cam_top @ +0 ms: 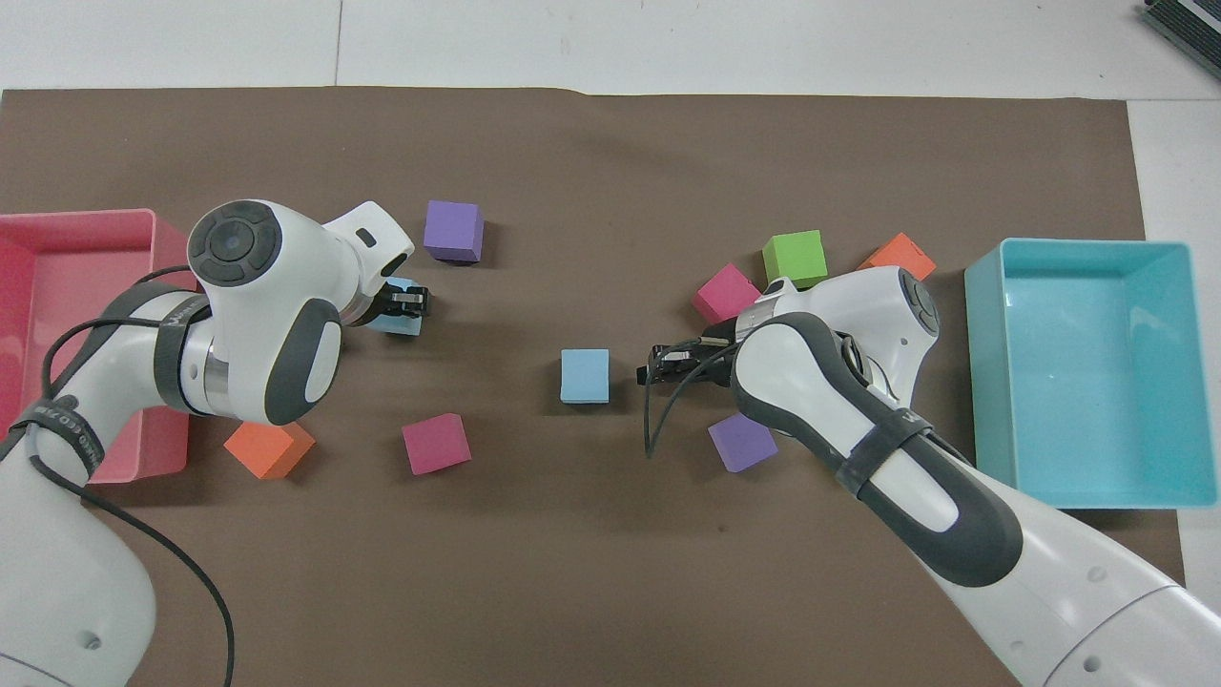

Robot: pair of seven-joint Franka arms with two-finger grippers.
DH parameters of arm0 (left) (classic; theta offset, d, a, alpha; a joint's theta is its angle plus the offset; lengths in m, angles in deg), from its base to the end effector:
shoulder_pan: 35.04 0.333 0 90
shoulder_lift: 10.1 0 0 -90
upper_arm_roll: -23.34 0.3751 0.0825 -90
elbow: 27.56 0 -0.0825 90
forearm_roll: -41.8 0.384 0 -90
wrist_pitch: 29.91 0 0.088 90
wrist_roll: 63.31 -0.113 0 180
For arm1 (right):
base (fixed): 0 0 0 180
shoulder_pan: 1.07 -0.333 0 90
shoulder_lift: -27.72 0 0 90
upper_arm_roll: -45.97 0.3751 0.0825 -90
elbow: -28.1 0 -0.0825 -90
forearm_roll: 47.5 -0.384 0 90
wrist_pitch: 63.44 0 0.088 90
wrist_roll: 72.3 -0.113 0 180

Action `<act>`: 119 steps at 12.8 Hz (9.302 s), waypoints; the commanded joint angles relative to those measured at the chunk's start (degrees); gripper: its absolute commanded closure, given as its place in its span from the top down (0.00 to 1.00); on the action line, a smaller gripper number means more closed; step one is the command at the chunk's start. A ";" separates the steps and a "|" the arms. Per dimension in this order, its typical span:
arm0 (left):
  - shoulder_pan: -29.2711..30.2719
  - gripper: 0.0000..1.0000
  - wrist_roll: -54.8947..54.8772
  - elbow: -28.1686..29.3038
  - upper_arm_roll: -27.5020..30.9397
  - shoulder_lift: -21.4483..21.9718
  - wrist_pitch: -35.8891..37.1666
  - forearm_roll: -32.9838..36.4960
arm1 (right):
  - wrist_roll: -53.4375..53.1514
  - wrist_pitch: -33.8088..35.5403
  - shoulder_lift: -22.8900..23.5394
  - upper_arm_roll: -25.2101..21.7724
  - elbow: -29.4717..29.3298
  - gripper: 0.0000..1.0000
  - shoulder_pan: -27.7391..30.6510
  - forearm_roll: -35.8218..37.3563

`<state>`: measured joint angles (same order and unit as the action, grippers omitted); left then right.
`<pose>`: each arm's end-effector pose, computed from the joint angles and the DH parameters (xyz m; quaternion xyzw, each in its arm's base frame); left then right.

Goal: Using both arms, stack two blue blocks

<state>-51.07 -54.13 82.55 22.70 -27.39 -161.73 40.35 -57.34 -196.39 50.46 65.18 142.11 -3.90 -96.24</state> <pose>0.6149 -0.1842 0.3931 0.9976 -0.0569 0.0350 0.0197 0.5837 0.2394 0.3255 -0.9348 0.0003 0.0569 0.3505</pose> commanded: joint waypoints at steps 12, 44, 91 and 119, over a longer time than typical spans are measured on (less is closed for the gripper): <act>-15.25 0.00 27.54 -7.63 0.20 2.62 10.98 4.53 | 2.53 -1.52 0.03 0.40 0.16 0.00 0.11 -3.91; -23.16 0.00 31.33 -8.07 -0.24 -1.60 7.55 0.57 | 2.45 -1.52 0.03 0.48 -0.10 0.00 0.11 -4.35; 12.43 1.00 -18.24 -30.57 1.08 17.03 55.79 0.57 | -9.84 20.62 -9.19 -10.94 -16.01 0.87 0.28 38.42; 12.78 1.00 -20.00 -24.77 1.87 21.60 55.10 -0.75 | -15.74 45.32 -28.62 -23.25 -19.79 1.00 0.11 49.00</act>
<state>-39.21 -73.56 55.45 24.79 -7.64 -106.53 40.75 -71.87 -151.09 23.22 41.64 120.70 -3.77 -48.36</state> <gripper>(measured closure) 0.000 0.000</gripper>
